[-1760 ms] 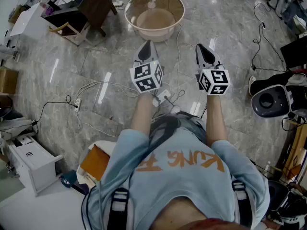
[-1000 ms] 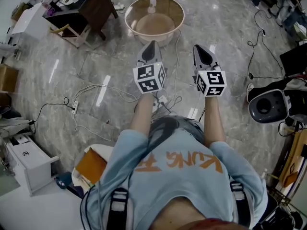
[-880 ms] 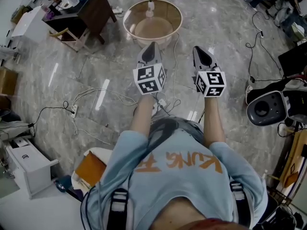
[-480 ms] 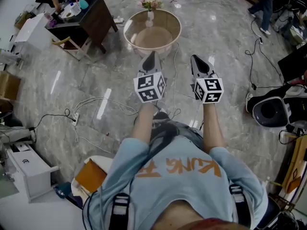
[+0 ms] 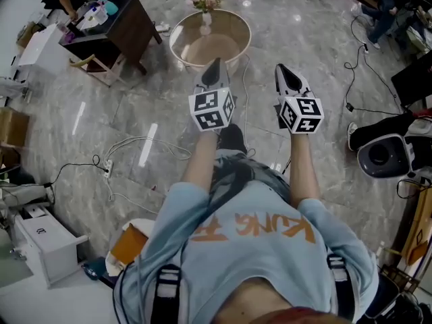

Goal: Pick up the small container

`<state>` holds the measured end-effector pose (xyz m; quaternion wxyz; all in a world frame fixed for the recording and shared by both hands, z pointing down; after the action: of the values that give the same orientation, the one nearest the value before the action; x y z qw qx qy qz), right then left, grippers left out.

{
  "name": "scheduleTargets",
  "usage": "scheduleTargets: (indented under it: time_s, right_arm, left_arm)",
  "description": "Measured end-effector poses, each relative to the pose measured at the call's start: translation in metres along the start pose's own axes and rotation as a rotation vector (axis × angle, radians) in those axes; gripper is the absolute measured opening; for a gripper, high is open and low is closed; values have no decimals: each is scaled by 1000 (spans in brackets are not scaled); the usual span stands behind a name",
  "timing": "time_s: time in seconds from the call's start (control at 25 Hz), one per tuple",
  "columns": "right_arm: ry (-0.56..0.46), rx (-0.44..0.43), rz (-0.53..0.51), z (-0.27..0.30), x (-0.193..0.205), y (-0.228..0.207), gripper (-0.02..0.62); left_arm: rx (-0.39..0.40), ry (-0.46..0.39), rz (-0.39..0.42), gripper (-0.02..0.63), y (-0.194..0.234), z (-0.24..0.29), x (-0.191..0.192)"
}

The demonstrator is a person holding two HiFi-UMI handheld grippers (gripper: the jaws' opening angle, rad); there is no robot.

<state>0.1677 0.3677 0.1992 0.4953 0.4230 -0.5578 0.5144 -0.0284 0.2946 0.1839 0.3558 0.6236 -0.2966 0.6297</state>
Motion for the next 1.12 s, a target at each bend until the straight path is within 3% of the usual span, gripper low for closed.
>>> scheduleTargets:
  time_s: [0.28, 0.44, 0.64, 0.88, 1.0, 1.12]
  right_arm:
    - [48, -65, -17, 57, 17, 8, 14]
    - [66, -35, -20, 98, 24, -11, 14]
    - [92, -22, 25, 164, 26, -31, 14]
    - [174, -83, 79, 287, 45, -21, 14]
    - [204, -112, -8, 358, 50, -8, 14]
    - [220, -183, -79, 417, 45, 22, 14]
  left_arm:
    - [-61, 40, -52, 23, 47, 38, 20]
    - [-66, 36, -86, 23, 71, 84, 31]
    - [-33, 98, -93, 23, 91, 147, 40]
    - [-95, 214, -97, 23, 175, 222, 49]
    - [-135, 267, -79, 23, 230, 254, 54]
    - [-163, 305, -118, 23, 283, 275, 56]
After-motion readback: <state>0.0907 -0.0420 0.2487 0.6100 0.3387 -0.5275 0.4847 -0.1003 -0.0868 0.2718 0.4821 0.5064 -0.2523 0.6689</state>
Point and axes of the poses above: the fingertips, and each gripper's own axes: z forward along the fingers, y to its left, x out of its underside, the point moved 6 cm from there along -z, backward along the fingers, and after that the axes turned 5 degrees about z, right-handed, at the moved point
